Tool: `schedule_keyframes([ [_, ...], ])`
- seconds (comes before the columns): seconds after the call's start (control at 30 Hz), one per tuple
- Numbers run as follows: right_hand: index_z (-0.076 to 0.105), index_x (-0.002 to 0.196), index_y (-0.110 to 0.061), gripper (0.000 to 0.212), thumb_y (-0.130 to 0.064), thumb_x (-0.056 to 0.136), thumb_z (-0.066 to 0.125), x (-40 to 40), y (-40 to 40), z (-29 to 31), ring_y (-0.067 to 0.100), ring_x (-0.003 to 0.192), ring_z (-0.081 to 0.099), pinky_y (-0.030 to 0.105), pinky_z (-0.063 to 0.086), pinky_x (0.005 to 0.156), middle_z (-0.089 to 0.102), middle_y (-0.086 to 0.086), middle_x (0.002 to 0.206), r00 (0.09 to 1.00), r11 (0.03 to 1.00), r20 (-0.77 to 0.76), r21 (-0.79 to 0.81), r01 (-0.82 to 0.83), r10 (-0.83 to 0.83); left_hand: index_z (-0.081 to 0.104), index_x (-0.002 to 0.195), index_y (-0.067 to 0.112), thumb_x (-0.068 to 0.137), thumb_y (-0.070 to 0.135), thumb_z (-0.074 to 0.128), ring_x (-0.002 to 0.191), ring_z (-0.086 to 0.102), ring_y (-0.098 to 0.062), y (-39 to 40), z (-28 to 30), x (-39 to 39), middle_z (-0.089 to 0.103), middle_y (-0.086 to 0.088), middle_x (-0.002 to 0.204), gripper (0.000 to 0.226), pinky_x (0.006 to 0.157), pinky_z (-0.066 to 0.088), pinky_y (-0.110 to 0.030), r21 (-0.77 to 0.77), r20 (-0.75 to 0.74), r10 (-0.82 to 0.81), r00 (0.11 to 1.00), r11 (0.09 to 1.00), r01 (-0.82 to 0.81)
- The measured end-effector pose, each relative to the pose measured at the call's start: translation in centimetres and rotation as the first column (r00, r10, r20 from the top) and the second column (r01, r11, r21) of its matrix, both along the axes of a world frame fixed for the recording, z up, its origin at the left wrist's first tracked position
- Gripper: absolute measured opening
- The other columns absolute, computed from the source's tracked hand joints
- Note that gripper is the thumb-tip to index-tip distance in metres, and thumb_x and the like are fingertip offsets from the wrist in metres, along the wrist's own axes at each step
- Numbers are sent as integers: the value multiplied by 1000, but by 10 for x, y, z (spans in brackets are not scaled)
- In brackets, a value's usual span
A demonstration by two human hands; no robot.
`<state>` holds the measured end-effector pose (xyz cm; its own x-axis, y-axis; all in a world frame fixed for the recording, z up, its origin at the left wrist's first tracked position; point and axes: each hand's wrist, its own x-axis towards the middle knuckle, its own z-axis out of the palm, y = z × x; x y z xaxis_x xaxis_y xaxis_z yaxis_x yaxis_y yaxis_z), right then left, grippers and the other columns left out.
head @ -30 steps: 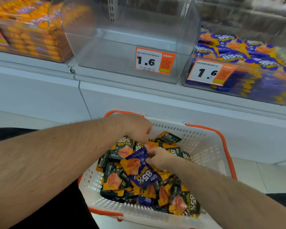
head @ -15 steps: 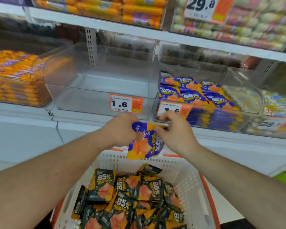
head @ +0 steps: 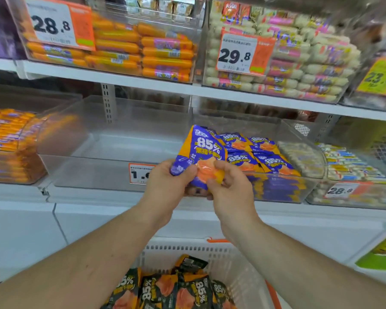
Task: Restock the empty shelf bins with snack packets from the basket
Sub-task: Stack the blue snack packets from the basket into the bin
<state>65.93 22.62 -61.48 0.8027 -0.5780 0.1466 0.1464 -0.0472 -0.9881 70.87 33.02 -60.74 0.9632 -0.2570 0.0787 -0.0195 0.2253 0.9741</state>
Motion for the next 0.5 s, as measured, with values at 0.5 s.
schedule_keyframes([
  [0.5,63,118,-4,36,8,88,49,114,-166,48,25,82,53,34,47,66,63,17,111,918,925,-233,-286,249,-319,16,153,37,90,56,55,117,54,-19,-17,-13,62,41,8,142,77,86,47,-36,740,640,-240,730,447,-502],
])
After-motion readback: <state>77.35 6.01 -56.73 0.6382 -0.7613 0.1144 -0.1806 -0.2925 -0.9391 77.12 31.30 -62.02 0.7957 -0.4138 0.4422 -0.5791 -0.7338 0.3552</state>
